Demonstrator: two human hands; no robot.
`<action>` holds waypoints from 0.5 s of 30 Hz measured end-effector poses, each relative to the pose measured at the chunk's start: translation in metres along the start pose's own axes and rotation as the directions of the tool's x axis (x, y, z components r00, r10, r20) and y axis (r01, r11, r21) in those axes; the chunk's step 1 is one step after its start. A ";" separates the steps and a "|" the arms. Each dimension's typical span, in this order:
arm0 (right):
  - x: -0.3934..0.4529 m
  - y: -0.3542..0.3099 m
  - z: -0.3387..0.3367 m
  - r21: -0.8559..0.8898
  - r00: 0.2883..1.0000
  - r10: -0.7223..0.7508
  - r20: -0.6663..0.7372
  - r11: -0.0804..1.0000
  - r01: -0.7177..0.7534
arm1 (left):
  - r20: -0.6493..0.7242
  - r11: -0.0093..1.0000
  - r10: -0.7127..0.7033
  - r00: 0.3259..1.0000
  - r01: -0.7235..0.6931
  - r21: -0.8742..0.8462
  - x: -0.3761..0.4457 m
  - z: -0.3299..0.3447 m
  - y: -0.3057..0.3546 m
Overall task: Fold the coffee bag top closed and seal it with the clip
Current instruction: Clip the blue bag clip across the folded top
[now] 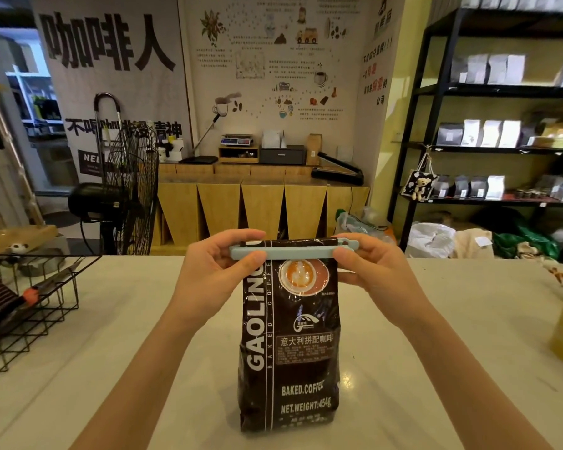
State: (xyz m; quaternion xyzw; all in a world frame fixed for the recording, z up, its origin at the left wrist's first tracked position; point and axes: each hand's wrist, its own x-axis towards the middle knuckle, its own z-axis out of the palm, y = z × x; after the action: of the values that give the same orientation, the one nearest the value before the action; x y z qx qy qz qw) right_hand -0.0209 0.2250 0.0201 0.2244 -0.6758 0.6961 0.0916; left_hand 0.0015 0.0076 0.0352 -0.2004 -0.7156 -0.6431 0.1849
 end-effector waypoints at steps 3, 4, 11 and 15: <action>0.000 0.001 0.002 -0.001 0.999 -0.014 -0.031 1.000 0.014 | 0.050 0.993 -0.032 0.998 0.026 0.115 0.001 0.000 0.002; 0.000 0.001 0.002 -0.003 0.999 -0.017 -0.044 1.000 0.017 | 0.047 0.967 -0.003 0.999 -0.009 0.255 0.001 0.002 0.002; -0.003 -0.003 0.006 -0.031 0.995 -0.076 -0.070 0.997 0.074 | 0.305 0.420 0.253 0.918 -0.388 0.820 0.003 0.050 0.024; -0.005 -0.005 0.003 -0.021 0.993 -0.101 -0.057 0.995 0.100 | 0.358 0.442 0.125 0.925 -0.375 0.815 0.014 0.056 0.030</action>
State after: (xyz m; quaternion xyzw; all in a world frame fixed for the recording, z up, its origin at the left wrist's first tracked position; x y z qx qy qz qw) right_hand -0.0139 0.2237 0.0219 0.2368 -0.6670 0.6907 0.1480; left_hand 0.0054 0.0668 0.0623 -0.2606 -0.9200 -0.1254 0.2644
